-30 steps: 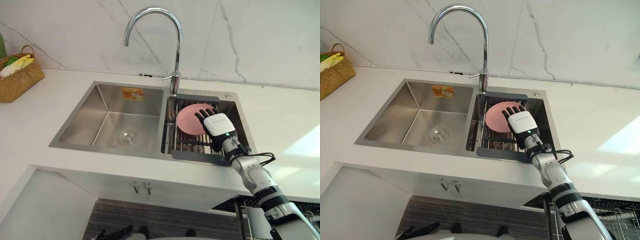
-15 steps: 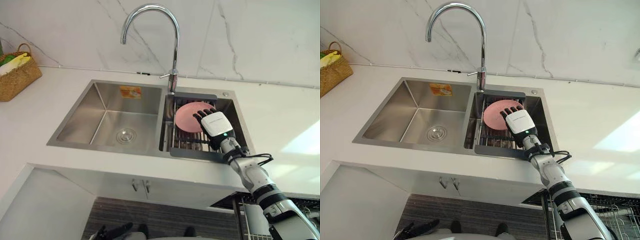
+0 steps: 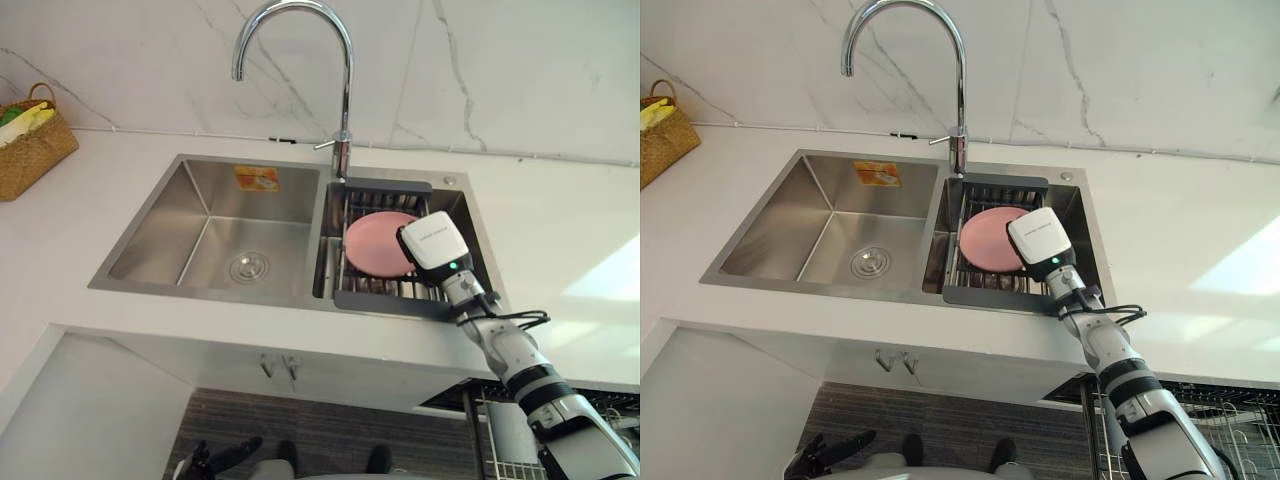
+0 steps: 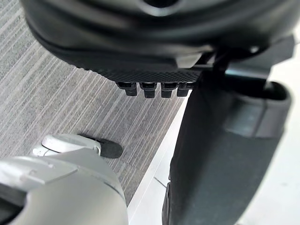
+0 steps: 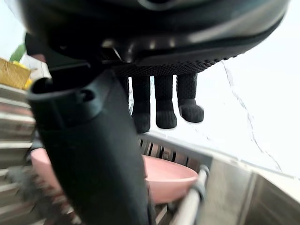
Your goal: Walk over to the sink, pick up the cup, carry it to the dishwasher, place the cup inside the dishwasher, then close the dishwasher door
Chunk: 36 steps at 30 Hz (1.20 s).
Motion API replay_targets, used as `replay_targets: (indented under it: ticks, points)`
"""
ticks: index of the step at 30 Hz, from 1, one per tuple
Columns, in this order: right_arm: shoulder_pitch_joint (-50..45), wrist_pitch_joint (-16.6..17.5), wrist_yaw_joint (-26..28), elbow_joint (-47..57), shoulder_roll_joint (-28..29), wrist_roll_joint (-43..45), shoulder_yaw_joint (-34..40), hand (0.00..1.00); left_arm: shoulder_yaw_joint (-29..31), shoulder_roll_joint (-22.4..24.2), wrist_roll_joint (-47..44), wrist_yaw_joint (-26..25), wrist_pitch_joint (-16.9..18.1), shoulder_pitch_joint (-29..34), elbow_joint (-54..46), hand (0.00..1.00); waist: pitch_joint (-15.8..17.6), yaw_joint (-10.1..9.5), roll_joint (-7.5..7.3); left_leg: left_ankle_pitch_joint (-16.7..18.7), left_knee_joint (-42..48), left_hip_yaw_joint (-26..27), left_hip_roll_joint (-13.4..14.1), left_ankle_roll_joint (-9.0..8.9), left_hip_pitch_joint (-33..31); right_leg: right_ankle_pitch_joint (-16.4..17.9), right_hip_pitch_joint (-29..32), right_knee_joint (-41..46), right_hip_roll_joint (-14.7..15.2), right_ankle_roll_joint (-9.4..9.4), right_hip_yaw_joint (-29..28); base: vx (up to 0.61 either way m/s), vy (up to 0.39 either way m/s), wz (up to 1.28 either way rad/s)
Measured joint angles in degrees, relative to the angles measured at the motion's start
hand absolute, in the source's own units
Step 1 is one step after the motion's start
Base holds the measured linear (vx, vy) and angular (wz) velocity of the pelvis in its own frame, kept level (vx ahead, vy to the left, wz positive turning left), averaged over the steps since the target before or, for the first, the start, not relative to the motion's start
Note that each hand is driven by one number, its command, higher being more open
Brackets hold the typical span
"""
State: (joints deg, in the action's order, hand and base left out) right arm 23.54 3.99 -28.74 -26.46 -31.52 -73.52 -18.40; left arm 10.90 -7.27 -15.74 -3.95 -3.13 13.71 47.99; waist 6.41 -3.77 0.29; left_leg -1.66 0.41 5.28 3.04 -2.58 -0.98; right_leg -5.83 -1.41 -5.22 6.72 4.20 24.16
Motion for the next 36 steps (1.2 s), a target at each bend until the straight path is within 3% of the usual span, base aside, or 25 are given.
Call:
replay_targets:
  ticks: [5,13,20,29,36]
  points:
    - [3.58,0.92,-0.33,0.54,-0.65,0.42,0.06,0.00,0.00,0.03,-0.01,-0.17,0.25,0.47,0.00,1.00,0.06,-0.59,0.09,0.03,0.00,-0.09,0.10,0.30,-0.01,-0.73,0.07,0.02,-0.17,-0.92,0.02,0.06,0.003,0.00]
    - [4.42,3.10,0.30,3.75,-1.47,7.44,0.67,0.00,0.01,0.03,0.00,0.05,1.27,0.50,-0.02,1.00,0.12,-0.88,-0.03,0.37,-0.01,-0.12,-0.27,0.67,0.51,-1.00,-0.39,0.02,0.16,-0.64,-0.07,0.02,0.011,0.00]
    - [4.43,7.51,6.07,8.79,-2.49,14.47,3.08,0.00,0.03,0.02,-0.02,0.06,0.92,1.02,-0.42,1.00,0.21,-0.46,-0.18,0.36,-0.08,0.16,-0.32,0.61,0.75,-0.19,-0.24,-0.01,0.30,-0.12,-0.29,-0.02,0.011,-0.02]
    - [4.40,9.82,9.78,15.24,-4.82,18.41,9.12,0.00,0.49,-0.35,-0.06,0.45,-0.18,0.74,-0.96,1.00,0.08,-0.39,-0.42,0.45,-0.69,1.36,0.50,0.28,2.01,-0.40,-0.55,-0.01,-0.50,-0.82,-0.93,0.02,-0.002,-0.07]
    - [1.74,9.88,14.89,15.73,-5.43,20.63,9.38,0.00,0.45,-0.60,-0.07,0.64,-0.65,0.60,-1.27,1.00,-0.44,-0.04,-1.28,0.52,-1.30,1.56,0.31,0.22,3.01,-0.58,-1.33,0.01,-0.40,-0.84,-0.98,0.02,0.001,-0.02]
